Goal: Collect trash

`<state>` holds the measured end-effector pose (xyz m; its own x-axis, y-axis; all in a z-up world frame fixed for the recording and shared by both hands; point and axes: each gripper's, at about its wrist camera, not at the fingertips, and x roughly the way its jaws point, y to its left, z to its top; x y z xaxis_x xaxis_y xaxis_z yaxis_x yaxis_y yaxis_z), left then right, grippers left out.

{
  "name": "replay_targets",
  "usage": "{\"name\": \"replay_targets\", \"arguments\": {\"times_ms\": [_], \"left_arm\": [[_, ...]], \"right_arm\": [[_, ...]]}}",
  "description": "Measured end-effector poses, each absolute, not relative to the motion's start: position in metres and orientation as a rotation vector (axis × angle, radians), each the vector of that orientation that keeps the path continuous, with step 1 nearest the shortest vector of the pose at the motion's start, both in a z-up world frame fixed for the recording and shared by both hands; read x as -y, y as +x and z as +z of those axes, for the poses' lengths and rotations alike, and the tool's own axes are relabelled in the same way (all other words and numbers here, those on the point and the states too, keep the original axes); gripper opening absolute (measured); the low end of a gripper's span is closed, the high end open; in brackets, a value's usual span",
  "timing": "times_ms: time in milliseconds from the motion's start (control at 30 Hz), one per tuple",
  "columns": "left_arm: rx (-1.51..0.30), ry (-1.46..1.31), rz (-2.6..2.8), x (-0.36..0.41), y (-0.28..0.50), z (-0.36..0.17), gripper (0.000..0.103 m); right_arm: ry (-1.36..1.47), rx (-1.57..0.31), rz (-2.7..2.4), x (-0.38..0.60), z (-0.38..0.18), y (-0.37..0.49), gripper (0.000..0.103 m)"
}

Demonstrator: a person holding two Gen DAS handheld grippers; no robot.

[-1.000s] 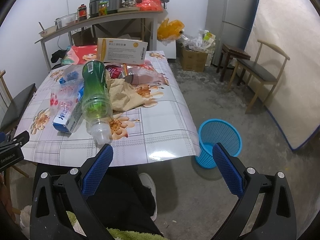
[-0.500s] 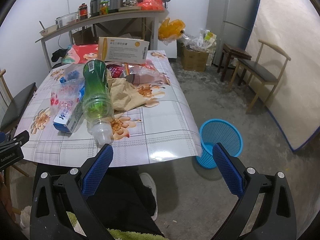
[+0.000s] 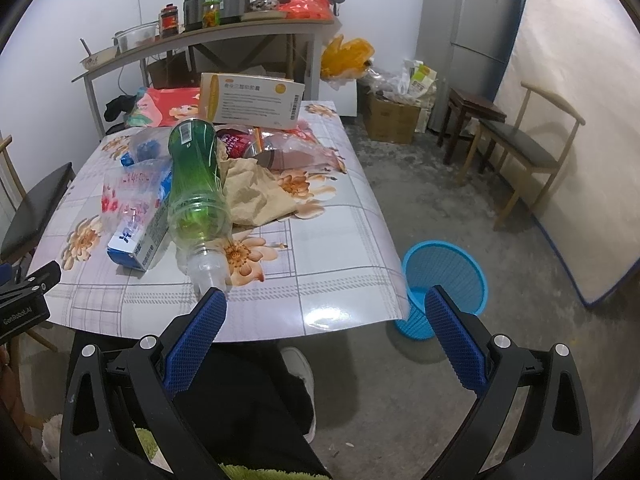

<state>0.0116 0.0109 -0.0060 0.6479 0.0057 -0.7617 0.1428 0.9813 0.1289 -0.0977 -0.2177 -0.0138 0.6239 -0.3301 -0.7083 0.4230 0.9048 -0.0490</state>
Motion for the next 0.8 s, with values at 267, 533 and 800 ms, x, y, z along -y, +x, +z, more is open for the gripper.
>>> {"name": "replay_targets", "arguments": {"times_ms": [267, 533, 800], "left_arm": [[-0.874, 0.184, -0.079, -0.012, 0.025, -0.006, 0.099], [-0.851, 0.180, -0.065, -0.021, 0.040, -0.005, 0.099], [-0.814, 0.184, -0.048, -0.039, 0.063, -0.002, 0.099]], "right_arm": [[0.132, -0.793, -0.428, 0.218, -0.012, -0.090, 0.095], [0.150, -0.797, -0.435, 0.222, -0.016, -0.075, 0.095], [0.079, -0.721, -0.374, 0.215, -0.003, -0.051, 0.095]]}}
